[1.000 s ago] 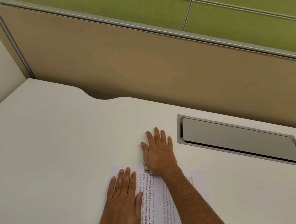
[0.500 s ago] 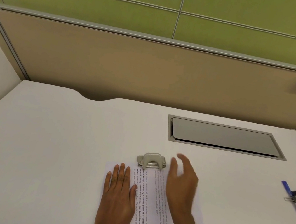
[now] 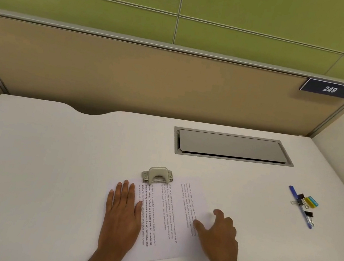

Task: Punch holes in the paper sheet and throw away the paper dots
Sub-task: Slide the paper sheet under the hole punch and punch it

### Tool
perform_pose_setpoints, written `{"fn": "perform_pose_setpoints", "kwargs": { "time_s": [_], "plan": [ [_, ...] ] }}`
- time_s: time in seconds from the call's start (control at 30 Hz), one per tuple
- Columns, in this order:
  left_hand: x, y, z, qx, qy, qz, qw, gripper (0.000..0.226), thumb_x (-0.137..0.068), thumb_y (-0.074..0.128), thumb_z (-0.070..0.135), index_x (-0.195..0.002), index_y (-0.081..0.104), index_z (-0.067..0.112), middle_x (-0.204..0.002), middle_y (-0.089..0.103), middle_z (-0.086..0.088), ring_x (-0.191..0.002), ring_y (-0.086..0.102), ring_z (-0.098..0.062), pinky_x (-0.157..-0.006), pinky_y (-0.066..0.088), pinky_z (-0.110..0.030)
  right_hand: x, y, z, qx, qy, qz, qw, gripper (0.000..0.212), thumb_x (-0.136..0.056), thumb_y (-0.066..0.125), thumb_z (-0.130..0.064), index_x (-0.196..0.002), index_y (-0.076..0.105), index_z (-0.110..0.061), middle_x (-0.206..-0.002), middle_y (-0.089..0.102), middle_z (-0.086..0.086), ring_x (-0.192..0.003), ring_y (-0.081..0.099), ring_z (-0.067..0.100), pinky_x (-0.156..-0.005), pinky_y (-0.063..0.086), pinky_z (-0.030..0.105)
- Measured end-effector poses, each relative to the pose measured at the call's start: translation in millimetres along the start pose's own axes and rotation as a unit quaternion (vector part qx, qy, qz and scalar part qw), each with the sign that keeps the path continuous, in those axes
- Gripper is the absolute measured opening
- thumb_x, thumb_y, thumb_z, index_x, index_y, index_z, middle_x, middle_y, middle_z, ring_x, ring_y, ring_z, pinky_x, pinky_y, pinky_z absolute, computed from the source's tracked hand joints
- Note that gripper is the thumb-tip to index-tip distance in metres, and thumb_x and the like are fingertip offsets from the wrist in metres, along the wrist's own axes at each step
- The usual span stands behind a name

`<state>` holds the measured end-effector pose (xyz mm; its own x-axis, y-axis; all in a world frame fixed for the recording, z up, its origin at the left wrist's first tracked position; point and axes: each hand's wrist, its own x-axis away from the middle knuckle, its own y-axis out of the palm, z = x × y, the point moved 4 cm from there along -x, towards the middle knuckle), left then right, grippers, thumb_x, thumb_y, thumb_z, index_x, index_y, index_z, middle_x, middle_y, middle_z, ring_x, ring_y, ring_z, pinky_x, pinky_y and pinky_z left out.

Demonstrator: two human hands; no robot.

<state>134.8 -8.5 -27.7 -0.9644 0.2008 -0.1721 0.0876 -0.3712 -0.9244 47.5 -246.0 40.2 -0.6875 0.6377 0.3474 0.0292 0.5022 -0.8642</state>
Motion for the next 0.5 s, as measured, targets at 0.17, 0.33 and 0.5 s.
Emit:
{"fn": "perform_pose_setpoints", "kwargs": {
  "time_s": [0.17, 0.33, 0.5],
  "plan": [
    [-1.1, 1.0, 0.5, 0.001, -0.002, 0.001, 1.0, 0.063, -0.103, 0.022, 0.04, -0.151, 0.037, 0.003, -0.16, 0.034, -0.015, -0.151, 0.027, -0.028, -0.124, 0.007, -0.042, 4.6, -1.7, -3.0, 0.029, -0.005, -0.02, 0.999, 0.072, -0.09, 0.06, -0.056, -0.146, 0.031, -0.022, -0.137, 0.044, 0.007, -0.13, 0.042, 0.027, -0.097, 0.045, 0.04],
    [0.0, 1.8, 1.0, -0.002, -0.003, -0.003, 1.0, 0.063, -0.103, 0.021, 0.04, -0.153, 0.033, 0.004, -0.161, 0.032, -0.015, -0.152, 0.025, -0.027, -0.124, 0.007, -0.042, 7.0, -2.2, -4.0, 0.034, -0.003, -0.038, 0.999, 0.072, -0.089, 0.062, -0.055, -0.144, 0.032, -0.02, -0.137, 0.044, 0.007, -0.129, 0.043, 0.028, -0.094, 0.046, 0.038],
    [0.0, 0.8, 1.3, -0.002, -0.001, 0.0, 1.0, 0.064, -0.103, 0.019, 0.041, -0.152, 0.034, 0.002, -0.16, 0.033, -0.015, -0.151, 0.026, -0.028, -0.124, 0.003, -0.04, 5.0, -0.9, -4.9, 0.023, 0.0, -0.046, 0.999, 0.073, -0.088, 0.063, -0.056, -0.143, 0.035, -0.019, -0.135, 0.047, 0.008, -0.127, 0.047, 0.029, -0.097, 0.046, 0.039]
  ]
}}
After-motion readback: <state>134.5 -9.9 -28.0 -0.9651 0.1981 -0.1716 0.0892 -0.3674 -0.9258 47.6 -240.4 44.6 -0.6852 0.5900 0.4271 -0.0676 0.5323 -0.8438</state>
